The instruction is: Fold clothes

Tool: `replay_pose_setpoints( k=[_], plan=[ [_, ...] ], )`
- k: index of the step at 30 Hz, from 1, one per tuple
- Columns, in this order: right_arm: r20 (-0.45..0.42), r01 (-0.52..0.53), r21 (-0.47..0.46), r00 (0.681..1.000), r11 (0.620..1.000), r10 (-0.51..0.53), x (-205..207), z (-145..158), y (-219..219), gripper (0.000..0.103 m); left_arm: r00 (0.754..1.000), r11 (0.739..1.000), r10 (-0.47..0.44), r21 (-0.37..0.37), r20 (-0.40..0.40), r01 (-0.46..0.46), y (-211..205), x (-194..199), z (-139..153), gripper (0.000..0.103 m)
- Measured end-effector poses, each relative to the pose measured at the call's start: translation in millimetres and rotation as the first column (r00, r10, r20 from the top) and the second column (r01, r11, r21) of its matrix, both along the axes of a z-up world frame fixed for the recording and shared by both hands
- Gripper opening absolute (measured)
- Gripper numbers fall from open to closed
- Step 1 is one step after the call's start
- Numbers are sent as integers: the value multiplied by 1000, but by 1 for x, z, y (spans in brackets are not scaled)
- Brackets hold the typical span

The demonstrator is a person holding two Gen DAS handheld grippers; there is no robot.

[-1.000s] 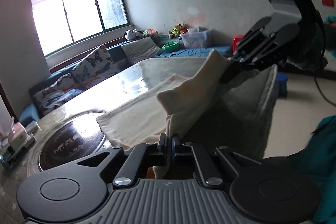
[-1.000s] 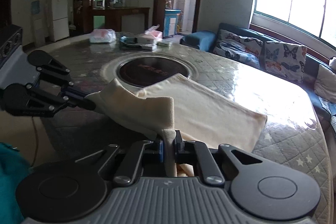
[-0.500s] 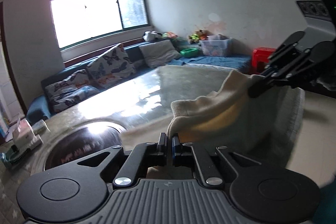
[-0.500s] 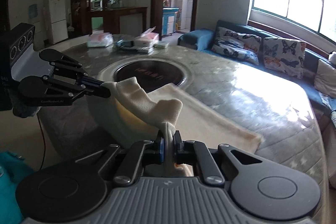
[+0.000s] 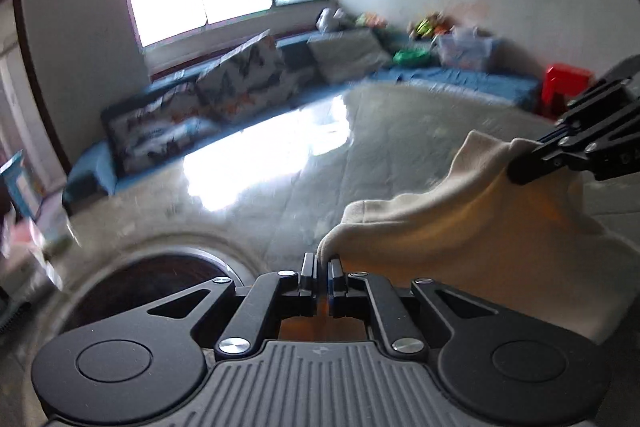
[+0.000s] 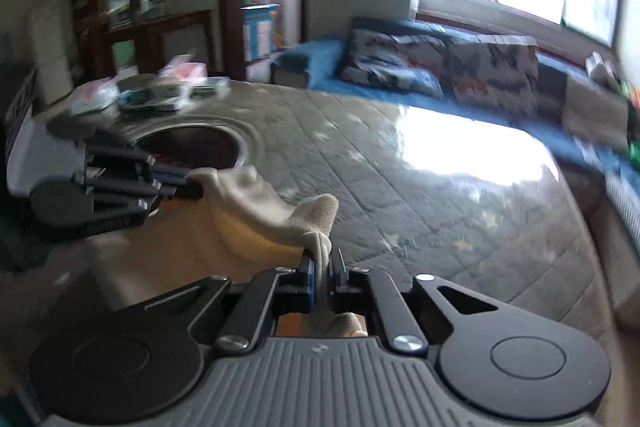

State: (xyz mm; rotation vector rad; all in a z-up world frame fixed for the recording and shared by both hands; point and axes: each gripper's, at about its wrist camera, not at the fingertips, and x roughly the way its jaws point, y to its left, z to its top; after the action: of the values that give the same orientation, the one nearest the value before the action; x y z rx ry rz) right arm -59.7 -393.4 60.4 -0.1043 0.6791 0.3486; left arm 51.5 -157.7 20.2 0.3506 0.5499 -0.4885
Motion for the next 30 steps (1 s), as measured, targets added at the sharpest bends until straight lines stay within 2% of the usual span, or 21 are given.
replay_pose_setpoints(
  k=[2,4,5,6,7,9,11,14,17,21,30],
  plan=[
    [-25,32,12,999,999,-32,12,-16,-2,8,1000,1000,12,17,-15,-11,-2,8,-9,9],
    [-57,66,26,996,997,-65,22,-29,-5,9,1000,1000,18,13,-12,-18,1,7,-12,16],
    [-65,82,26,995,996,-80,24,-34,-8,13,1000,1000,28,12,-1,-28,4,6,-10,24],
    [-66,98,28,993,995,-96,25,-36,-10,16,999,999,41,3,8,-41,7,5,-7,26],
    [-55,117,34,992,993,-115,22,-34,-12,21,998,999,54,-11,15,-53,11,6,-2,26],
    [-32,153,46,988,987,-151,18,-29,-17,21,997,996,73,-47,11,-72,17,5,7,25],
    [-10,179,61,984,982,-178,14,-25,-21,22,999,995,51,-91,3,-51,23,-5,17,25],
    [6,135,97,991,986,-136,10,-18,-16,22,999,992,-35,-120,-10,33,22,-26,20,24],
    [-23,59,107,998,992,-57,19,-22,3,21,996,992,-84,-94,-28,81,15,-40,12,24],
    [-62,43,93,997,995,-37,37,-37,21,21,995,994,-78,-87,-67,72,18,-41,2,24],
    [-68,75,41,995,996,-72,56,-52,40,22,988,988,-90,-133,-124,74,29,-43,-2,24]
  ],
)
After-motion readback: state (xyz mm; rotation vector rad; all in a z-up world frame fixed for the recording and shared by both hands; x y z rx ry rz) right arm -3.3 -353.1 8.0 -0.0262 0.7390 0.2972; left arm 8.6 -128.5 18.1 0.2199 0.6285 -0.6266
